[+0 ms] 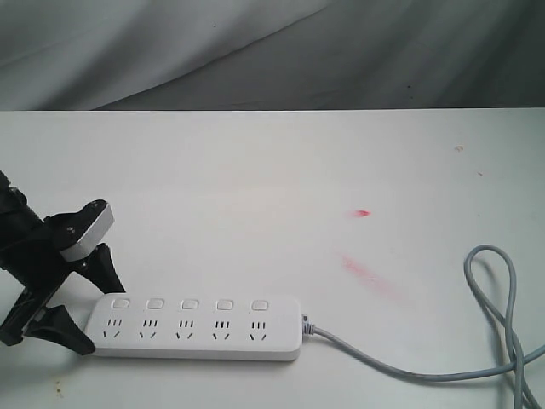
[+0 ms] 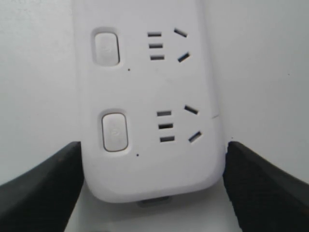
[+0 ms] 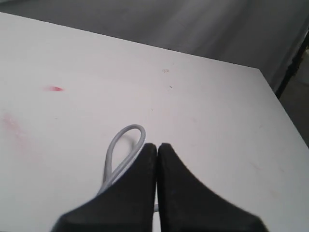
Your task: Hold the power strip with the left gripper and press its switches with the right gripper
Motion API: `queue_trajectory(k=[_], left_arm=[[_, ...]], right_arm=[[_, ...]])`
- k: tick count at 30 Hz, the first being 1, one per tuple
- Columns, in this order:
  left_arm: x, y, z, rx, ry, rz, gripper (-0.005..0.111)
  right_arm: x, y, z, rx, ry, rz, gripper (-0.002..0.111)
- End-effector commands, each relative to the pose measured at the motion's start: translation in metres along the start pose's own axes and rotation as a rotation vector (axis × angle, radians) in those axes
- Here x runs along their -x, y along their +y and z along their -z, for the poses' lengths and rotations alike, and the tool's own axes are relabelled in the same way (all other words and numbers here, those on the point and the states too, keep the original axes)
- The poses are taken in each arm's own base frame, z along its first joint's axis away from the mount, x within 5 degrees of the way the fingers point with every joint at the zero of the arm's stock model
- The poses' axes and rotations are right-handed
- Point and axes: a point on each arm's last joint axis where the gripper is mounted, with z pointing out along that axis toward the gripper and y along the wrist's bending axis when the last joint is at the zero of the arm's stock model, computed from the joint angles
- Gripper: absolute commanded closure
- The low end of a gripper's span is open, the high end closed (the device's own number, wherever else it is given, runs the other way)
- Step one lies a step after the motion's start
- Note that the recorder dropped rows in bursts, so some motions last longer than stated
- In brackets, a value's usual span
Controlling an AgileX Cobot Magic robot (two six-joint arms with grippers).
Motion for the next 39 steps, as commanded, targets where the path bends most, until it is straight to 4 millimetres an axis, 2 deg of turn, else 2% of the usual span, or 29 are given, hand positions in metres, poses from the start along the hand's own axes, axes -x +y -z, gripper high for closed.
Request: queue_trajectory(k=[1, 9, 19, 26, 32, 39], left_arm=[[0.0004, -0.0011, -0.0014, -0.01, -0.001, -0.006, 0.065], [0.0004, -0.0011, -0.0014, -0.01, -0.001, -0.006, 0.065], [0.0005, -0.0013, -0.0014, -0.012, -0.003, -0.006, 0.065], [0.0005, -0.0013, -0.0014, -0.012, -0.003, -0.006, 0.065], [0.0005, -0.0013, -0.0014, -0.012, -0.003, -0.006, 0.065], [0.0005, -0.0013, -0.0014, -0.012, -0.003, -0.006, 0.065]], right_arm=[[0.0005, 0.0015, 0.0002, 0.013, -0.012, -0.022, 0.108], [0.0014, 0.0094, -0.0014, 0.097, -0.057, -0.255, 0.108], [0.0029, 0.0085, -0.0014, 0.089, -0.074, -0.248, 0.108], [0.0043, 0.0076, -0.0013, 0.085, -0.087, -0.345, 0.108], [0.001, 0.0059, -0.0017, 0.058, -0.057, -0.258, 0.108], [0.001, 0.0057, -0.0017, 0.056, -0.057, -0.252, 0.108]])
